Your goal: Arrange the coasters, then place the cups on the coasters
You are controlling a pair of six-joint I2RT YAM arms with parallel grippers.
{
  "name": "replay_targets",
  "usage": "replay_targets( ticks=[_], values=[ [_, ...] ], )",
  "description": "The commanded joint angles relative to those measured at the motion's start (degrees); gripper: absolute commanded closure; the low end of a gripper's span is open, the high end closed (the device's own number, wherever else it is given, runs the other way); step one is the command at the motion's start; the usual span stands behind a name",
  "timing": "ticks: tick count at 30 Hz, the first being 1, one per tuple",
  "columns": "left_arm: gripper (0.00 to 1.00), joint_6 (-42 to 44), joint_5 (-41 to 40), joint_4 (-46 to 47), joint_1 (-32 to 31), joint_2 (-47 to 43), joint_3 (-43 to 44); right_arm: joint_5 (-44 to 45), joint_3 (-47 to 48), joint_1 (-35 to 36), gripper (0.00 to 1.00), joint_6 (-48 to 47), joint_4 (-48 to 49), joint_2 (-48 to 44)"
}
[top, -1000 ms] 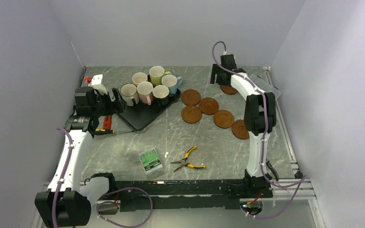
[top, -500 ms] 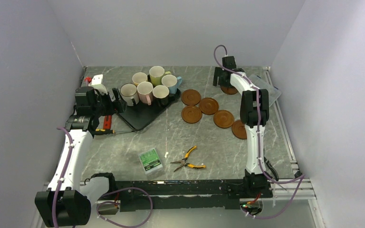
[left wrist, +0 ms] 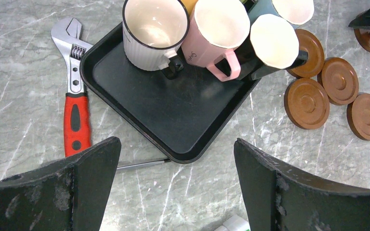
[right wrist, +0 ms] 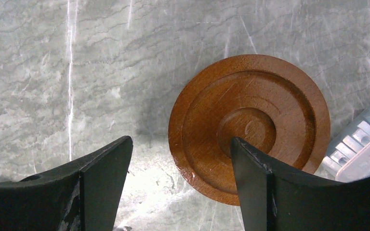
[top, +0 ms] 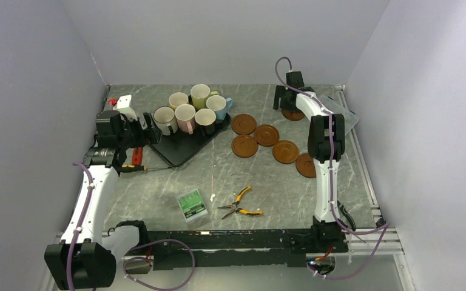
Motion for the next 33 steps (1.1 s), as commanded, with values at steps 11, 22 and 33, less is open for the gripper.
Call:
replay_targets(
  ticks=[11, 22, 33],
  values=[
    [0.06, 0.78, 1.06, 0.94, -0.22, 0.40, 0.38, -2.61, -20.74, -0.20, 0.23, 2.54, 2.35, -12.80],
    [0.06, 0.60, 1.43, 1.02, -0.24, -0.41, 0.20, 1.44, -31.42, -0.61, 0.24, 5.67, 3.56, -20.06],
    [0.06, 0.52, 1.68, 1.18, -0.26, -0.64, 0.20, 1.33, -38.67, -3.81, 0.24, 6.88, 5.38, -24.60]
  ],
)
